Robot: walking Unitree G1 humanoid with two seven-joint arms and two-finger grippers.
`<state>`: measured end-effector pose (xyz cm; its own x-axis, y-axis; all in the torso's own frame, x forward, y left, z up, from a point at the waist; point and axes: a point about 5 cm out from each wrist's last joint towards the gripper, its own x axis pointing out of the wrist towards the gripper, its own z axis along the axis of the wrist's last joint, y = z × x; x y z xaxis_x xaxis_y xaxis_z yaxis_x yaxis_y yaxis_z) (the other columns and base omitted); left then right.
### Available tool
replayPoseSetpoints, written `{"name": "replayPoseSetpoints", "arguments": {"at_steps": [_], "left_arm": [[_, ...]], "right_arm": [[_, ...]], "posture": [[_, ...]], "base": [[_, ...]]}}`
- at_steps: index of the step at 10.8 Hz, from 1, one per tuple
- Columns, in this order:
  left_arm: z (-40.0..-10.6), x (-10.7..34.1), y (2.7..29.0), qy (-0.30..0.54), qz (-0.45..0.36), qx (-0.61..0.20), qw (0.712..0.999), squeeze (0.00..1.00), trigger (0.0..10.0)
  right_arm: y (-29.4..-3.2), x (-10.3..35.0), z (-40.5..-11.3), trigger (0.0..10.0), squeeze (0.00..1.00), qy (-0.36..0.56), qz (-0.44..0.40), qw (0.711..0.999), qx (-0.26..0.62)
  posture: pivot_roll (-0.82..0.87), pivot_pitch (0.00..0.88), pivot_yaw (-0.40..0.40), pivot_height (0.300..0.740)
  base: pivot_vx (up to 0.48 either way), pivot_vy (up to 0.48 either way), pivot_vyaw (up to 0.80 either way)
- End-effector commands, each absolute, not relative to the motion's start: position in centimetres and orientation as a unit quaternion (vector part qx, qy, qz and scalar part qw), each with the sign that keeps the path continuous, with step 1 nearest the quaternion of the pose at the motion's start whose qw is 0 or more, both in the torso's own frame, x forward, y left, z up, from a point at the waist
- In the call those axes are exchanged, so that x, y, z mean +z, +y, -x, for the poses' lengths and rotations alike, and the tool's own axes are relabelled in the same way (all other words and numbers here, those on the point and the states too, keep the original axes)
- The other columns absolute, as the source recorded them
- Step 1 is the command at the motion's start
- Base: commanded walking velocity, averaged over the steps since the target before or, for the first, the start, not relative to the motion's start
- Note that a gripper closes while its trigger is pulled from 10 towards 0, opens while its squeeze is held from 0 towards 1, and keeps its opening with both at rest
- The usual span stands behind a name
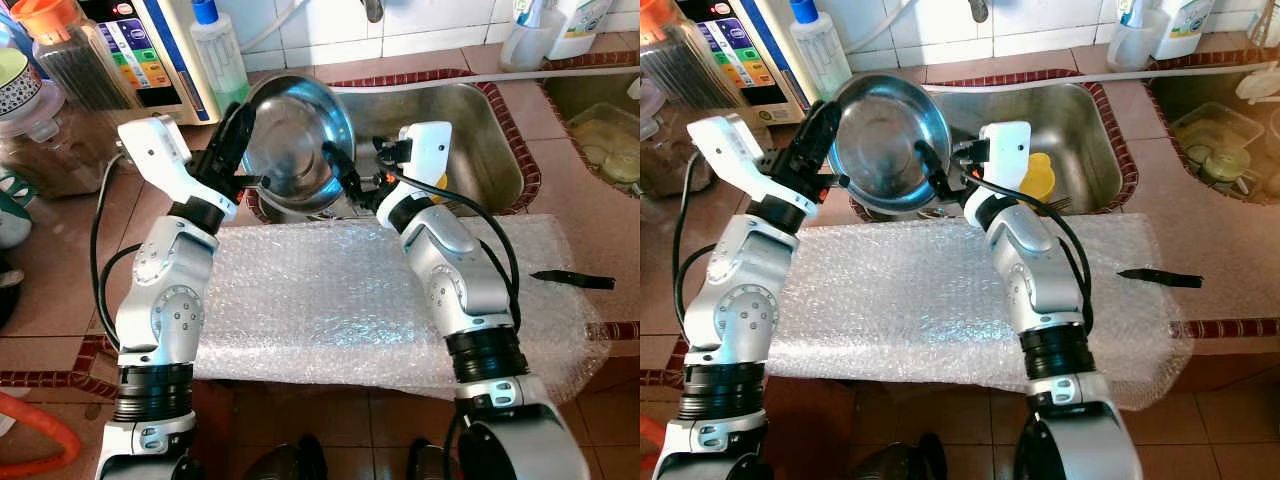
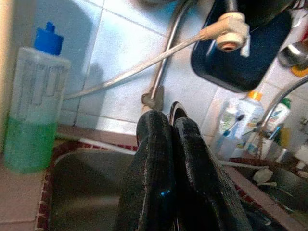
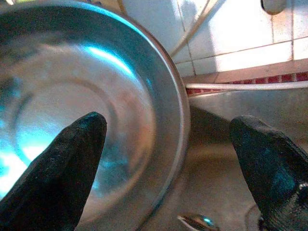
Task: Kitchen organization
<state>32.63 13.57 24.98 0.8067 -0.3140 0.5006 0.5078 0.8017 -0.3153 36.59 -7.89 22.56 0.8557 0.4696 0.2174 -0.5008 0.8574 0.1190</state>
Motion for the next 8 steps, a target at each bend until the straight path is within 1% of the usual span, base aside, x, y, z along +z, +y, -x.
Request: {"name": "replayPoseSetpoints", "arguments": {"at_steps": [1, 3, 5, 8], "left_arm": [[-32.2, 25.3, 14.0, -0.227, 0.223, -0.227, 0.920, 0.00, 0.0], [-31.6, 25.7, 13.2, -0.232, 0.239, -0.261, 0.906, 0.00, 0.0], [-31.5, 25.7, 13.0, -0.230, 0.239, -0.268, 0.904, 0.00, 0.0], [-31.2, 25.4, 12.8, -0.221, 0.243, -0.278, 0.903, 0.00, 0.0]], "right_arm": [[-7.4, 23.0, -36.8, 10.0, 0.00, -0.090, -0.085, 0.958, 0.257], [-7.6, 23.1, -37.2, 0.0, 0.00, -0.078, -0.109, 0.957, 0.259], [-7.3, 23.0, -37.3, 0.0, 0.00, -0.060, -0.118, 0.952, 0.276], [-6.3, 22.6, -36.7, 0.0, 0.00, -0.035, -0.129, 0.938, 0.321]], "posture": [[-0.14, 0.192, 0.183, 0.740], [-0.14, 0.194, 0.182, 0.740], [-0.14, 0.196, 0.180, 0.740], [-0.14, 0.197, 0.180, 0.740]], "base": [[0.000, 0.000, 0.00], [0.000, 0.000, 0.00], [0.000, 0.000, 0.00], [0.000, 0.000, 0.00]]}}
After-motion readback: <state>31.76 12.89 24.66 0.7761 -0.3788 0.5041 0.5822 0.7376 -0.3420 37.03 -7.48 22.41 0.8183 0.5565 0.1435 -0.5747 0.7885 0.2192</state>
